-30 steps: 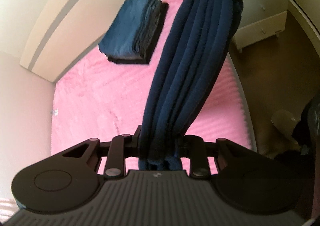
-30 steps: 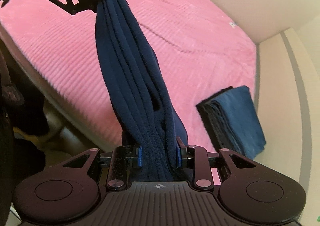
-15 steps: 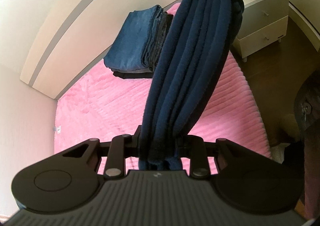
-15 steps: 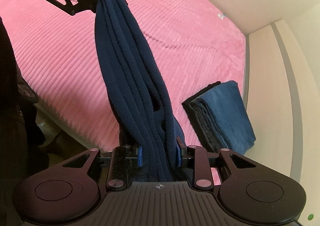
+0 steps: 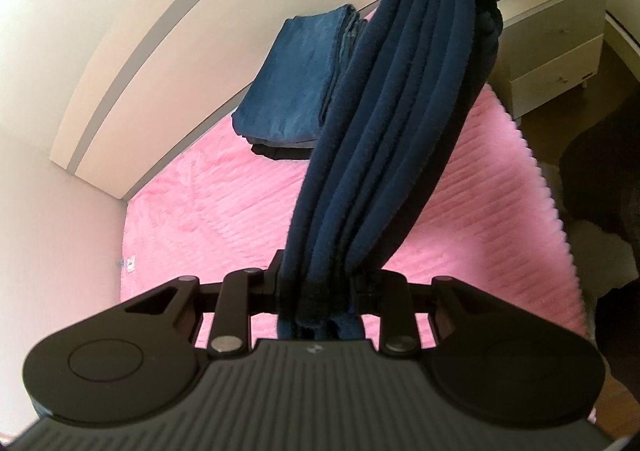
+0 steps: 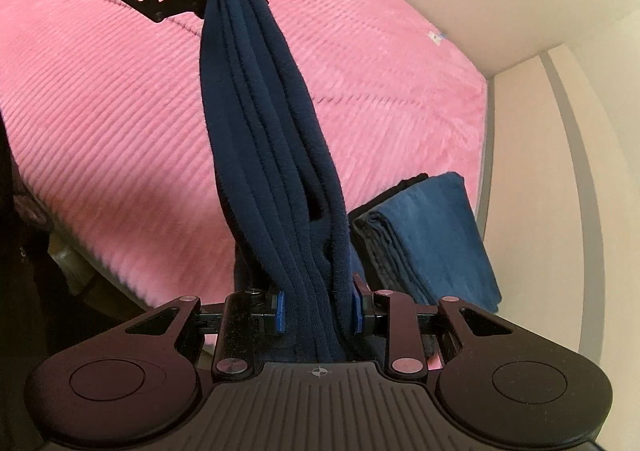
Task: Fold clothes
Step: 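Carry the hanging navy pants bundle toward the folded jeans stack with both grippers, then lower the navy pants bundle onto the jeans stack with both grippers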
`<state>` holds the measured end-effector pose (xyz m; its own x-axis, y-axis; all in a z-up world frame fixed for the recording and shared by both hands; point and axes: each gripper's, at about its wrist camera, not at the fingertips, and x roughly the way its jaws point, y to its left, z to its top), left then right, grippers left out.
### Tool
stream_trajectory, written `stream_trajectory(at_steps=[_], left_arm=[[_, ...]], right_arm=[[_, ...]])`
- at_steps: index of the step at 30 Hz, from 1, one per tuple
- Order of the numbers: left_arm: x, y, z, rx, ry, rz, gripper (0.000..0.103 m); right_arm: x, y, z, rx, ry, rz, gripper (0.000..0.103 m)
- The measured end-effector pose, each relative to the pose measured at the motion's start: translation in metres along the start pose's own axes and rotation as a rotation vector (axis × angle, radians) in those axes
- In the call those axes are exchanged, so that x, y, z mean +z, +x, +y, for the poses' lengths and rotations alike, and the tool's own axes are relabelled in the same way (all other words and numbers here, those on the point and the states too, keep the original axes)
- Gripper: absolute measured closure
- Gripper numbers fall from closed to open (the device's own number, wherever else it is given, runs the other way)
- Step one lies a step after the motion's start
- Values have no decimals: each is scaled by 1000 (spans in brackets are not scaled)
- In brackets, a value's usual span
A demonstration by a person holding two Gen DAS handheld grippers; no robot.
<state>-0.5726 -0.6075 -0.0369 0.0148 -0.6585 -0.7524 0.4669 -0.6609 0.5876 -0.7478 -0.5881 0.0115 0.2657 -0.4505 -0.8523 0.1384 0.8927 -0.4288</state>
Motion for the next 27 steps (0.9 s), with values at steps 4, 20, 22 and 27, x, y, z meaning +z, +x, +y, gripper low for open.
stream_trajectory(at_steps=[4,20,22,27], left_arm=[[39,36,21,19,-25,28,78],[234,256,119,251,-56,-63,78],[228,302,88,173,-29,-21,78],[206,359,15,55,72,64,78]], right_arm=[[-23,27,-63,9,-26,-38,75],[-125,190,-295,-312,-103,-98,74],[-143,234,-275,-236,-117,-50,74],[-169,277,-239,-177,-148,-31,69]])
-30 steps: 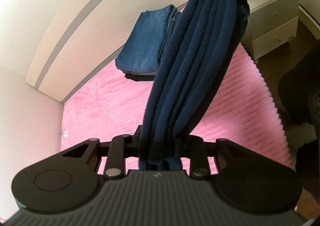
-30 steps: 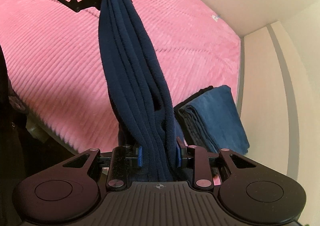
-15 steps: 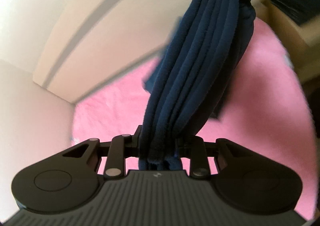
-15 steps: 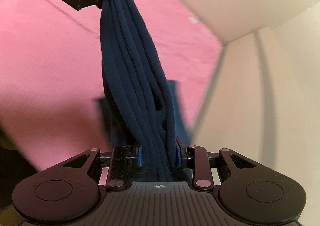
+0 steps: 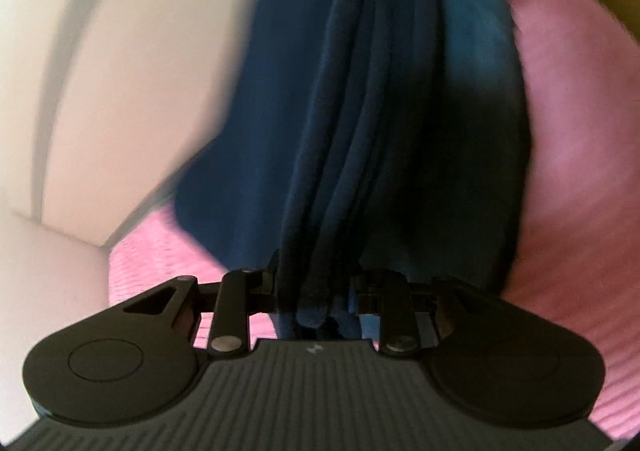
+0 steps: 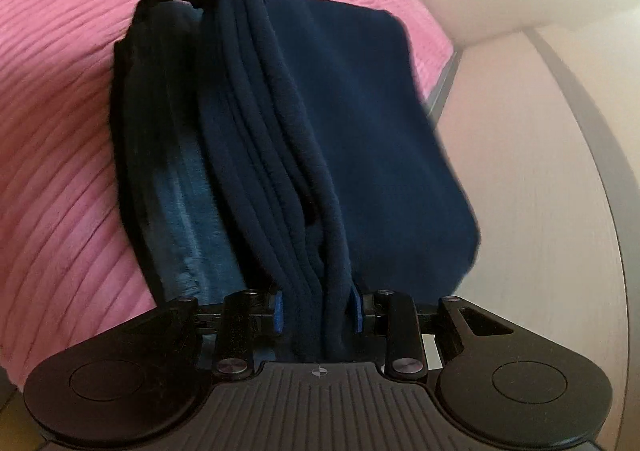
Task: Fold clothes
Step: 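Lower the navy pants bundle onto the jeans stack with both grippers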
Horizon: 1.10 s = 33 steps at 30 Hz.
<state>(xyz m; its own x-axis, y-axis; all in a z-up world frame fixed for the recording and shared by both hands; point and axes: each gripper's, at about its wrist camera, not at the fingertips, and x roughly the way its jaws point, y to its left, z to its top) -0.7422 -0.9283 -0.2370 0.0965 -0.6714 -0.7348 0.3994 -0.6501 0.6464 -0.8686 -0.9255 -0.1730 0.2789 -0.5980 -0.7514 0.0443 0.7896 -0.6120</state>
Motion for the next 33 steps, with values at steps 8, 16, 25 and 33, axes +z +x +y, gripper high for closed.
stream_trajectory(at_steps=[8,16,25,33], left_arm=[[-10,-17,19,20,-22,-42,79],[-18,-25,-13,-4,-47,-13,79],[-8,-21,-13,18,-44,8,79],[-10,-10,-16,-4,-36,24,76]], right_arm=[[8,-21,-21,10,98,-6,70],[-9,-22,5,15,31,1,70],[-1,-17,6,-12,1,-5,70],[-7,-22,3,-9,33,4,58]])
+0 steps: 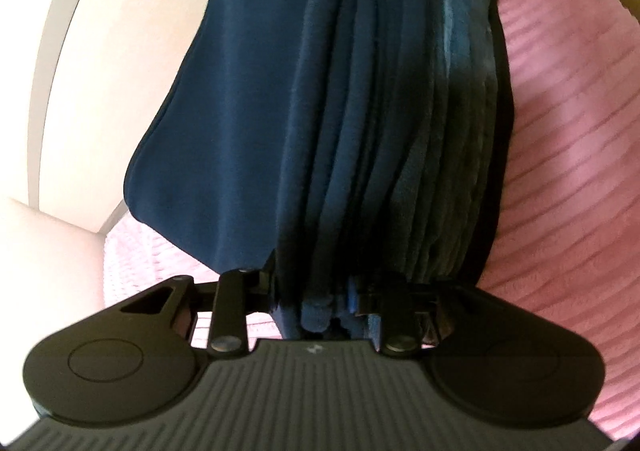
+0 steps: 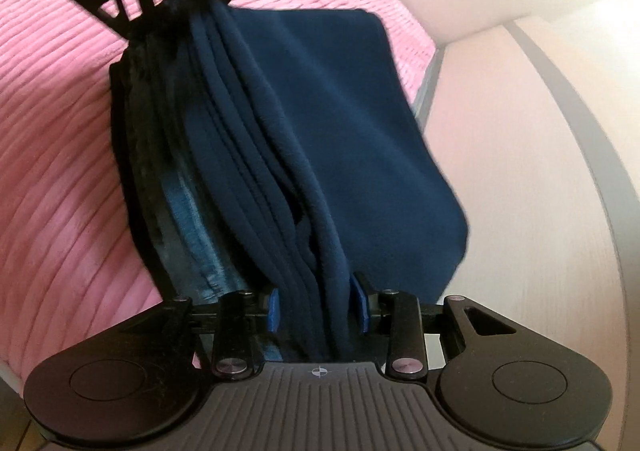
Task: Fold clothes
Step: 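Lower the navy pants bundle onto the jeans stack with both grippers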
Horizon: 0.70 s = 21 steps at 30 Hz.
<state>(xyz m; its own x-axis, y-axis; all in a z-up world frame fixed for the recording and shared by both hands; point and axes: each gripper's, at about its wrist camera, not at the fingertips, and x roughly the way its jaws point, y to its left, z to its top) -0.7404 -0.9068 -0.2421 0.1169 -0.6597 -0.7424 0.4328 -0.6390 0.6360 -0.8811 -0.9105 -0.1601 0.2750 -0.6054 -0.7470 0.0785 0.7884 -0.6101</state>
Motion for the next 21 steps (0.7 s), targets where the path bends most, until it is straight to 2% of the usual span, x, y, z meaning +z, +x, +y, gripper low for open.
stream_trajectory(at_steps=[1,3,5,6,9,12,14,17,20,21], left_arm=[[0,-1,1,-4,-1,5,75],[-3,-6,5,-15,-21,11,73],[-10,-16,9,-37,-57,12,72],[-14,-22,12,-45,-77,13,72],[-32,-38,26,-98,-158,27,69],[-48,-60,41,-149,-286,21,69],[-19,-73,42,-158,-372,3,69],[-5,-75,53,-167,-494,-13,67],[-9,-60,75,-181,-596,-13,61],[-14,-52,84,-200,-666,-1,57]], right_arm=[[0,-2,1,7,5,2,51],[1,-8,0,16,30,8,50],[1,-18,-4,32,81,24,39],[0,-24,-5,42,110,31,38],[-4,-47,-10,64,194,46,37],[-5,-65,-24,108,355,42,38],[-6,-77,-41,124,488,22,38],[-6,-83,-64,136,635,-4,38],[-6,-74,-77,156,711,-5,38],[-6,-72,-79,158,713,-8,38]])
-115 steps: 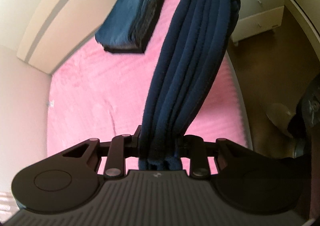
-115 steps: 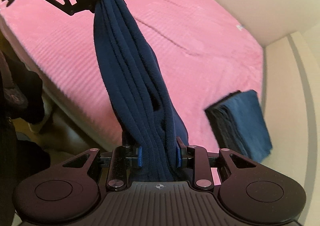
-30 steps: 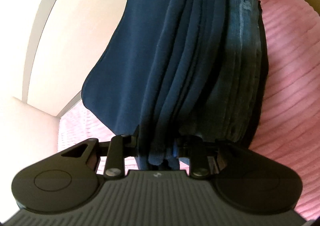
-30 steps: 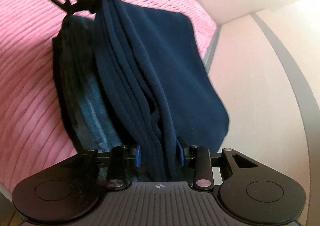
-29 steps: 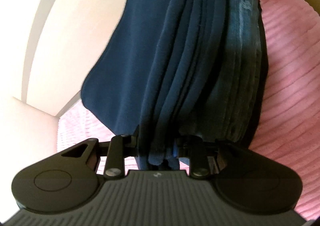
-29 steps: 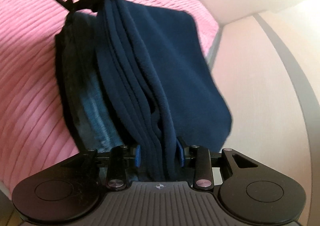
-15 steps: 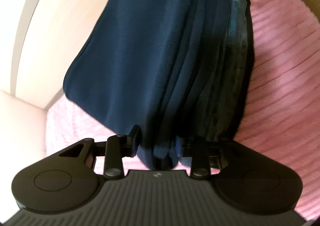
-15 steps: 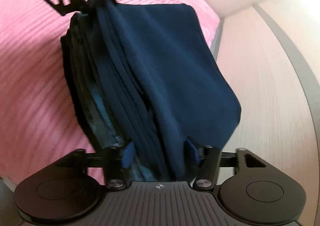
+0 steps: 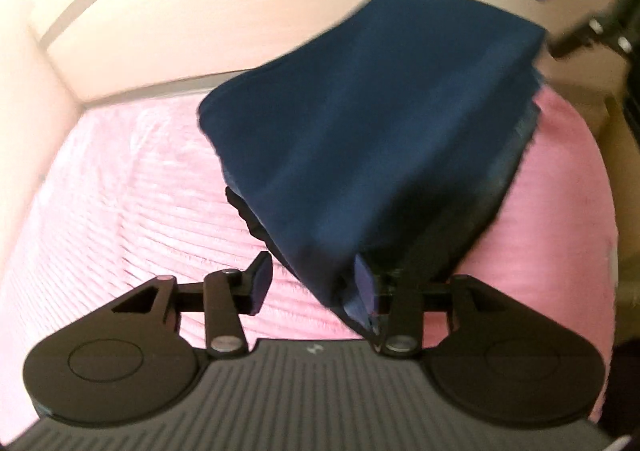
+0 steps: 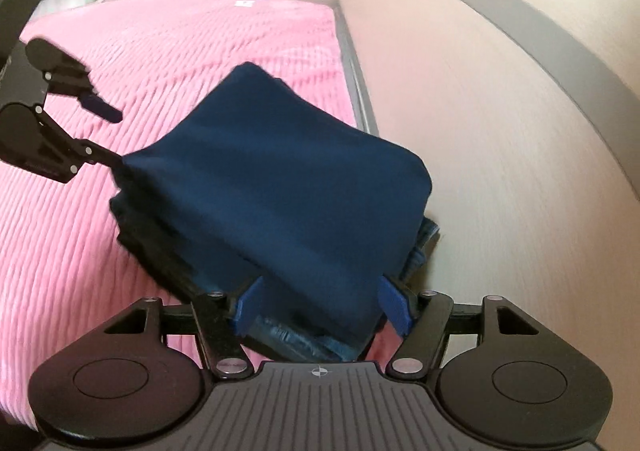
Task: Fold clothes
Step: 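Lower the navy pants bundle onto the jeans stack with both grippers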
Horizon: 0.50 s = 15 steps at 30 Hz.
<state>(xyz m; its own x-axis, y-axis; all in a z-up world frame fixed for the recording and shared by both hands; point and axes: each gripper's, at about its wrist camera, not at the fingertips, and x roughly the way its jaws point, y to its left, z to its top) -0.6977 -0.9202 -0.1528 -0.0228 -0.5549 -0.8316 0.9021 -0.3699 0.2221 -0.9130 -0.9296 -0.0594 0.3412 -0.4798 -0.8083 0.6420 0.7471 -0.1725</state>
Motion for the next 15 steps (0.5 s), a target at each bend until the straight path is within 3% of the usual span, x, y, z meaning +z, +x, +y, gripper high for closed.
stream_trajectory(at_steps=[2,7,8,11,13,15], left_arm=[[-2,10,25,-54,-184,28,50],[-27,26,87,-249,-677,73,52],[-31,32,92,-290,-738,81,52],[-37,45,93,-391,-822,102,66],[-36,41,89,-397,-803,96,82],[-34,30,85,-376,-764,77,90]], right_arm=[[0,3,-1,10,-19,-2,38],[-12,13,3,16,-56,6,37],[-14,15,3,14,-59,10,37],[-16,23,2,3,-66,14,37],[-15,25,1,-10,-67,11,37],[-11,19,-2,-30,-43,-14,37]])
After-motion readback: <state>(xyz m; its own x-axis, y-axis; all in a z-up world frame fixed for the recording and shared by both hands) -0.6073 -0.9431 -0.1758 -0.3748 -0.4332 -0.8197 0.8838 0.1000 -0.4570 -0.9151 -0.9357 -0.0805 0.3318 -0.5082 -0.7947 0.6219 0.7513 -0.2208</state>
